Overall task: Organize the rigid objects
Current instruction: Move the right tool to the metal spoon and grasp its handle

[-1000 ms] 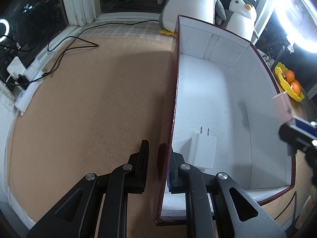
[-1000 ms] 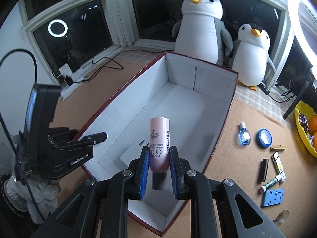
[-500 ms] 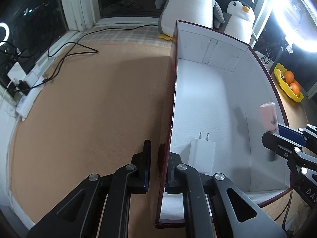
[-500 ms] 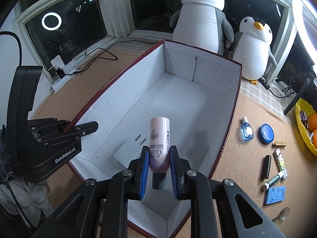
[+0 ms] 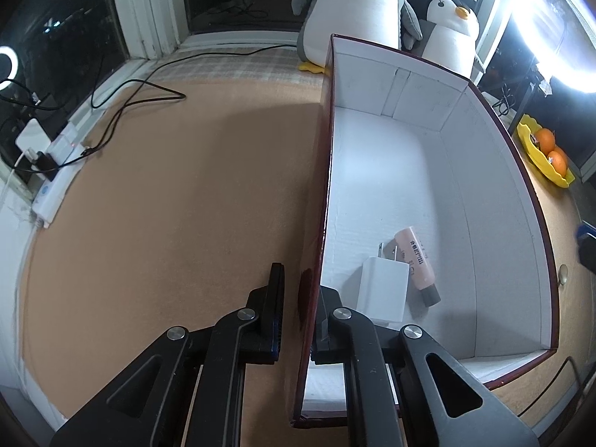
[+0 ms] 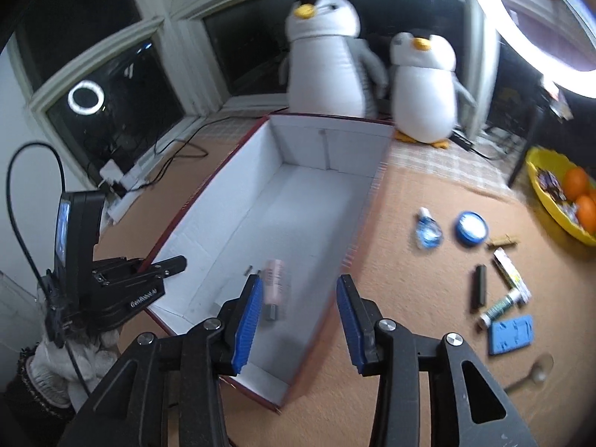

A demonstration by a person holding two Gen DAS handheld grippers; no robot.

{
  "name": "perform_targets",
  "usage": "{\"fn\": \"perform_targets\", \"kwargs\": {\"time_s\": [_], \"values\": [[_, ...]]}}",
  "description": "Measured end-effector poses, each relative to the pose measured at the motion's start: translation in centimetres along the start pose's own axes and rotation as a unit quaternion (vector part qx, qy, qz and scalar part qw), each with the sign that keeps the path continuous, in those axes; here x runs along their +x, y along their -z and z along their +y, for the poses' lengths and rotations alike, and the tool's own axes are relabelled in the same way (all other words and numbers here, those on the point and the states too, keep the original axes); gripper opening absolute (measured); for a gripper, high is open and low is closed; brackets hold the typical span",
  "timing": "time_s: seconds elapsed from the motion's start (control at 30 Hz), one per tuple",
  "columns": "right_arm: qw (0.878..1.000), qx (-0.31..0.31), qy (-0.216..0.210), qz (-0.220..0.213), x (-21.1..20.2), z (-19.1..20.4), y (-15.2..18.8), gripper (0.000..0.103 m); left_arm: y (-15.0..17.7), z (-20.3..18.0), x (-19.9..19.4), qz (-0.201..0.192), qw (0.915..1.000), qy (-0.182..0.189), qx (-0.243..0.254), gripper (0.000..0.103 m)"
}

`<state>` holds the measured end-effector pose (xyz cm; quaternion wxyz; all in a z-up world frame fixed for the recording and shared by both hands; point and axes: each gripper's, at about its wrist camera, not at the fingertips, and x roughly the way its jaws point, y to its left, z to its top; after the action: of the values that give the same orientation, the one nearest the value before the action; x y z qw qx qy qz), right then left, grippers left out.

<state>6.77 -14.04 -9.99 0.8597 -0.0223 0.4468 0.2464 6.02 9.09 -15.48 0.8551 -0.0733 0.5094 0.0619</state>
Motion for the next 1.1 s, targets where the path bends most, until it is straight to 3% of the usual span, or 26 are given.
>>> {"fn": "perform_targets", "kwargs": {"time_s": [0.23,0.3,0.43,0.63,0.93,1.0,1.1], "values": [[0.988,0.133,0.074,-0.005,-3.7,-10.2,4.7,0.037,0.1,-0.1,0.2,0.002,1.0000,-0.004,0.003,0.009],[0.977,0.179,0.119,0.010,-3.9,-13.5,7.0,0.037,0.2,-0.1,0.2,0.004,1.0000,-0.005,0.004,0.009],[0.954,0.249,0.162,0.039,-3.4,-18.1,10.4,0.037,0.3,-0.1,0.3,0.007,0.9999,-0.005,0.006,0.009],[0.926,0.345,0.139,0.057,-2.0,-22.0,12.4,0.037,0.3,-0.1,0.4,0.007,0.9999,-0.004,0.008,0.009],[0.923,0.347,0.150,0.078,0.5,-23.2,11.3,0.037,0.4,0.0,0.4,0.008,1.0000,0.000,0.004,0.009],[0.927,0.327,0.165,0.083,0.9,-23.2,10.9,0.037,0.4,0.0,0.4,0.008,1.0000,-0.001,0.004,0.009],[0.934,0.288,0.187,0.099,1.3,-23.1,10.3,0.027,0.4,0.0,0.4,0.008,1.0000,-0.001,0.004,0.009]]}}
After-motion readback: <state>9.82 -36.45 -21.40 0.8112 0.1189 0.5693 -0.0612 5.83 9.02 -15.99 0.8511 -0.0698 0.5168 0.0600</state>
